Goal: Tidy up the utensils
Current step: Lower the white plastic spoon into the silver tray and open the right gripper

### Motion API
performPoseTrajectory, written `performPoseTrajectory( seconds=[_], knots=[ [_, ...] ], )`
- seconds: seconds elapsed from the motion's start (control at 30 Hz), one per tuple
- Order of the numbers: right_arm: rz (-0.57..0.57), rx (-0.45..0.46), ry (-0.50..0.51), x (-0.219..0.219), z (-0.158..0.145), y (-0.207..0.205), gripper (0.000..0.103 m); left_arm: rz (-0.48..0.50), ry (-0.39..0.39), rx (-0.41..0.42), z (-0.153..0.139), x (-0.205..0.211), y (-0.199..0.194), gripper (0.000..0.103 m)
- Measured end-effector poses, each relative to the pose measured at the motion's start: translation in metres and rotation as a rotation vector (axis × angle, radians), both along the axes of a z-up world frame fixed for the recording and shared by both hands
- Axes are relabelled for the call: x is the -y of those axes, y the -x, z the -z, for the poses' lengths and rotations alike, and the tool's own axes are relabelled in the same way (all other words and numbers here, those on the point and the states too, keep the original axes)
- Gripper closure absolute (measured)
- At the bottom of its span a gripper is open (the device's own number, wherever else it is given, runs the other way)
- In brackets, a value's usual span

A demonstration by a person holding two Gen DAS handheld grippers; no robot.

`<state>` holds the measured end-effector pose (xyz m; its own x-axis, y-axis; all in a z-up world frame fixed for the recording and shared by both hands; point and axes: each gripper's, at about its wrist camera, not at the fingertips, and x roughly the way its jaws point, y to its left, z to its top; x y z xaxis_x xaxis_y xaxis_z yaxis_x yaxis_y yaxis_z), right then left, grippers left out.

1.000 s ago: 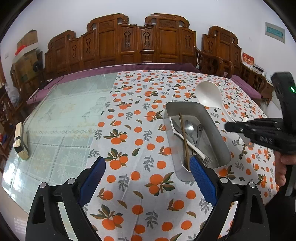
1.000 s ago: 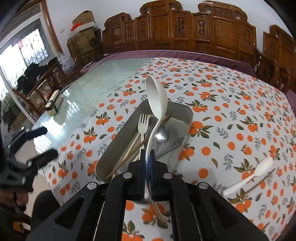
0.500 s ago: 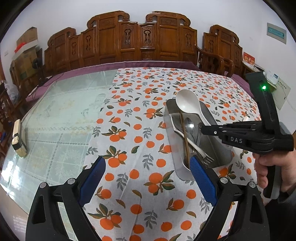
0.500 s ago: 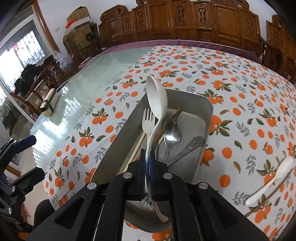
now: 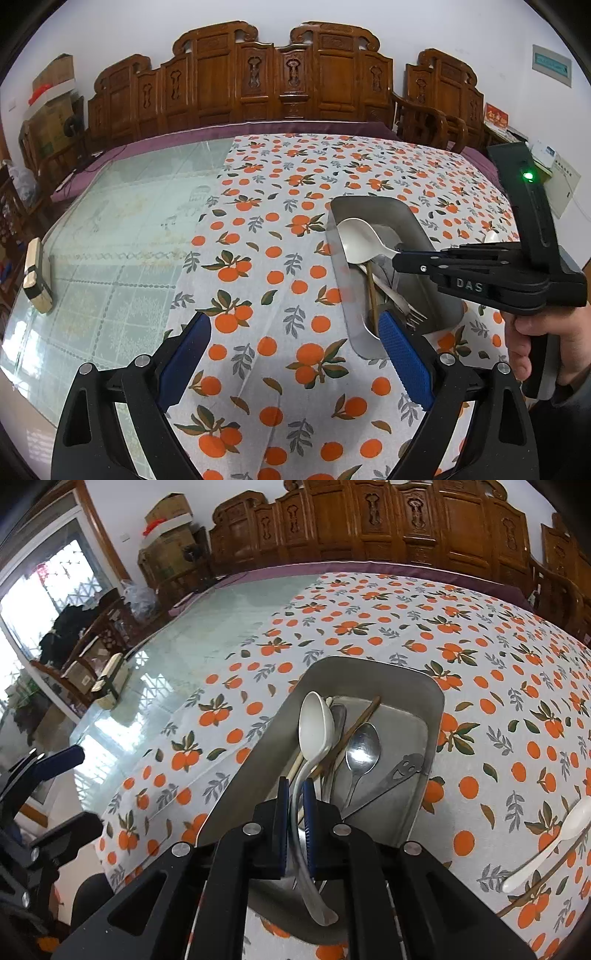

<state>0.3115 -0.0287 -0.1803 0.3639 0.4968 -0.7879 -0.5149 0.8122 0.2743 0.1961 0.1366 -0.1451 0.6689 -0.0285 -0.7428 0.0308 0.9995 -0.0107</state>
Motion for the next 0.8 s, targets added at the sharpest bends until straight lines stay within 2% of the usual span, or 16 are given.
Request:
performPoseTrajectory(
  seconds=[0.4, 0.8],
  knots=[
    [-0.038, 0.002, -0.04, 0.006, -0.012, 0.006, 0.09, 0.003, -0.001, 0.002, 0.0, 0.003, 0.001, 0.015],
    [-0.039, -0.016, -0.02, 0.005, -0.01, 0.006, 0.09, 0.011, -0.004, 0.01, -0.003, 0.005, 0.002, 0.015]
  ],
)
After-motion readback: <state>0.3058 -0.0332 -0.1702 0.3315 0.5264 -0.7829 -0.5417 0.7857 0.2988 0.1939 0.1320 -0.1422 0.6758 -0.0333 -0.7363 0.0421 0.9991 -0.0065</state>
